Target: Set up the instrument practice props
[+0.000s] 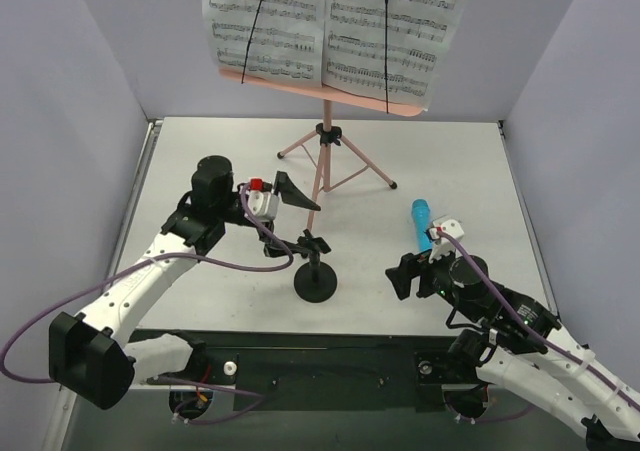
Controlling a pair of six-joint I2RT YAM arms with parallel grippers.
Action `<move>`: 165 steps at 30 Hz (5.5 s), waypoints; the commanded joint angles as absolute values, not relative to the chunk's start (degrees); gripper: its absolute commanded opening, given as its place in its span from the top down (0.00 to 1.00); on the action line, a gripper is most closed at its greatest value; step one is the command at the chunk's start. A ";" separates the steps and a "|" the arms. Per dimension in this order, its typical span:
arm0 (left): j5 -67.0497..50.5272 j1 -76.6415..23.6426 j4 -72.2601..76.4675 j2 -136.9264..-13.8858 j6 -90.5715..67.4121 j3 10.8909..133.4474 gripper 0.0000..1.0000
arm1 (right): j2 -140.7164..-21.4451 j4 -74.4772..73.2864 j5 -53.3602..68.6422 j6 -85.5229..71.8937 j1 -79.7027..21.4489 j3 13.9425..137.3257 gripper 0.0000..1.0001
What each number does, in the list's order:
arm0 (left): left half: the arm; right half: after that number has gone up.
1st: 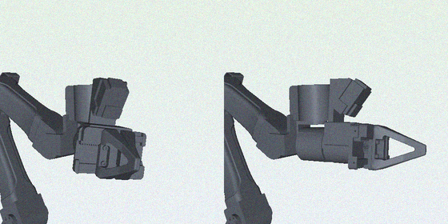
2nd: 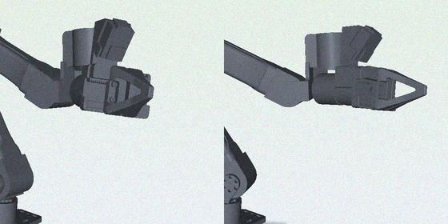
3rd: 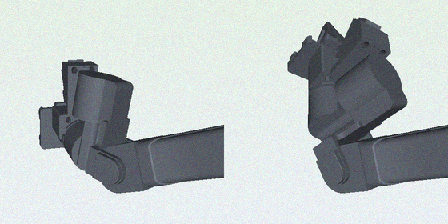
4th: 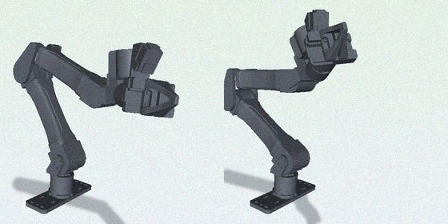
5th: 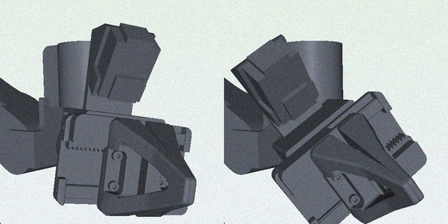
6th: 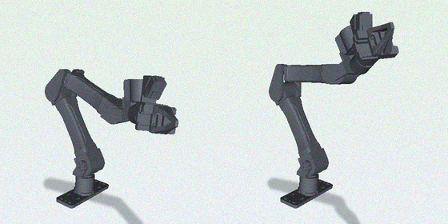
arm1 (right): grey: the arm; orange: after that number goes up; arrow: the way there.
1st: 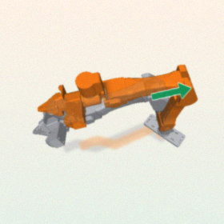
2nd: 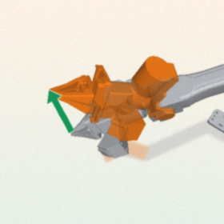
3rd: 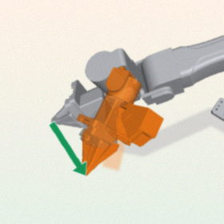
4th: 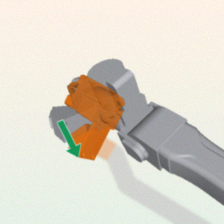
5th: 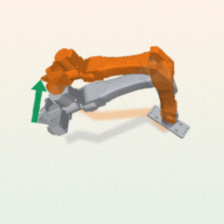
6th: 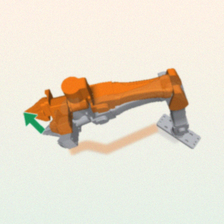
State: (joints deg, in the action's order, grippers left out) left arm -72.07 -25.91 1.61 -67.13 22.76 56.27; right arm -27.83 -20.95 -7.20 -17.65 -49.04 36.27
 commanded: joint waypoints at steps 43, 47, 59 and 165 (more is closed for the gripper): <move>-44.56 -34.63 7.38 -69.87 5.63 48.34 0.65 | -78.12 -22.94 5.62 -15.13 -8.97 57.12 0.27; -42.98 -34.80 8.61 -69.61 4.05 47.81 0.25 | -85.07 -23.20 5.89 -13.01 -7.65 61.43 0.27; -35.96 -34.80 18.70 -65.31 0.62 39.04 0.10 | -96.06 -17.85 8.08 -8.97 -4.92 63.90 0.31; -45.97 -29.44 40.07 -66.45 8.88 27.95 0.05 | -59.50 23.21 54.32 17.58 -33.13 52.91 1.00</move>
State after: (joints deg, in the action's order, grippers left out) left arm -46.44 -29.21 35.11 -68.23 9.41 28.99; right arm -58.81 22.41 48.82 15.07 -32.05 49.95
